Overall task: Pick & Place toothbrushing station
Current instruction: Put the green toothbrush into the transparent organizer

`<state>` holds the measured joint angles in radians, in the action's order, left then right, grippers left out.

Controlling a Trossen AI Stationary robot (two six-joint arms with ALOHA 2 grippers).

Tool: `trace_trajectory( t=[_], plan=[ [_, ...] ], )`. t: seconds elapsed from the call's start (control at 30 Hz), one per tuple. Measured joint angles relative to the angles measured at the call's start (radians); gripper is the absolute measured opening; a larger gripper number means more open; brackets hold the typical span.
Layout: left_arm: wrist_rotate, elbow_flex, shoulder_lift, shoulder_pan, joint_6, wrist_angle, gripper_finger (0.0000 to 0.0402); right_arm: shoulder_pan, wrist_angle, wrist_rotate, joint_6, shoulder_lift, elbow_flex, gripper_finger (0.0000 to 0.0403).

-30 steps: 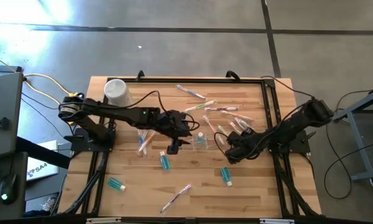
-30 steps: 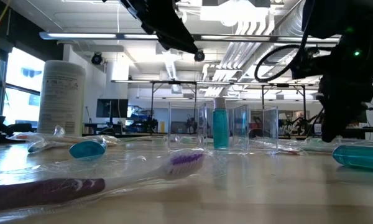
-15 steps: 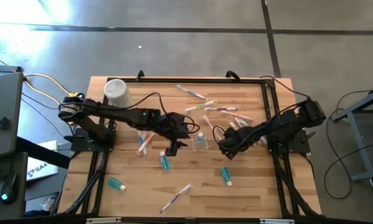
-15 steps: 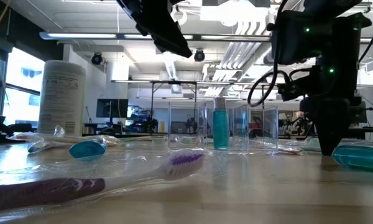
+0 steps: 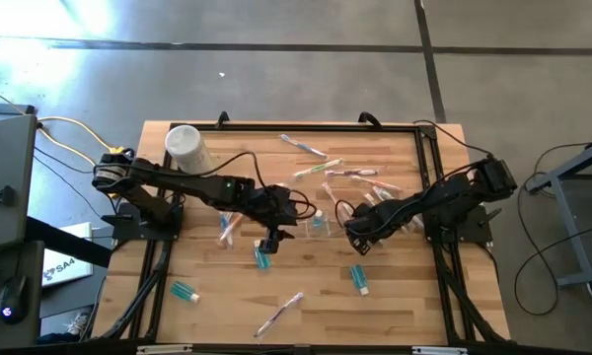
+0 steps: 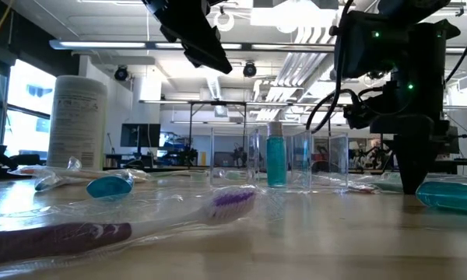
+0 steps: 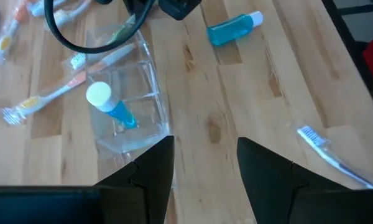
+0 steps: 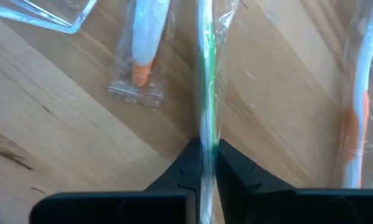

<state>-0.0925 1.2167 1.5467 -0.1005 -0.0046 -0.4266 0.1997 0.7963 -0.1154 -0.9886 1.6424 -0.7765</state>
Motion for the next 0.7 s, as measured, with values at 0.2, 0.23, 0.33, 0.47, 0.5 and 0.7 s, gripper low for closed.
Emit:
trace_trajectory(
  t=[0.2, 0.23, 0.33, 0.47, 0.5, 0.7],
  plan=[
    [-0.001, 0.0, 0.0, 0.0, -0.001, -0.003, 0.0173, 0.001, 0.009, -0.005, -0.01, -0.017, 0.002, 0.002],
    [-0.001, 0.0, 0.0, 0.0, -0.001, -0.004, 0.0173, 0.002, 0.026, -0.004, -0.01, -0.028, 0.002, 0.0018],
    [-0.001, 0.0, 0.0, 0.0, -0.001, -0.005, 0.0173, 0.009, 0.127, 0.002, -0.031, -0.068, -0.005, 0.0017],
    [-0.003, 0.0, 0.001, 0.0, -0.008, -0.02, 0.0173, 0.04, 0.274, -0.061, -0.11, -0.135, -0.045, 0.0017],
    [-0.005, 0.0, 0.005, 0.0, -0.016, -0.021, 0.0173, 0.053, 0.309, -0.073, -0.132, -0.148, -0.052, 0.0017],
    [-0.006, 0.0, 0.029, 0.0, -0.03, -0.011, 0.0173, 0.175, 0.323, -0.197, -0.177, -0.248, -0.124, 0.0019]
  ],
)
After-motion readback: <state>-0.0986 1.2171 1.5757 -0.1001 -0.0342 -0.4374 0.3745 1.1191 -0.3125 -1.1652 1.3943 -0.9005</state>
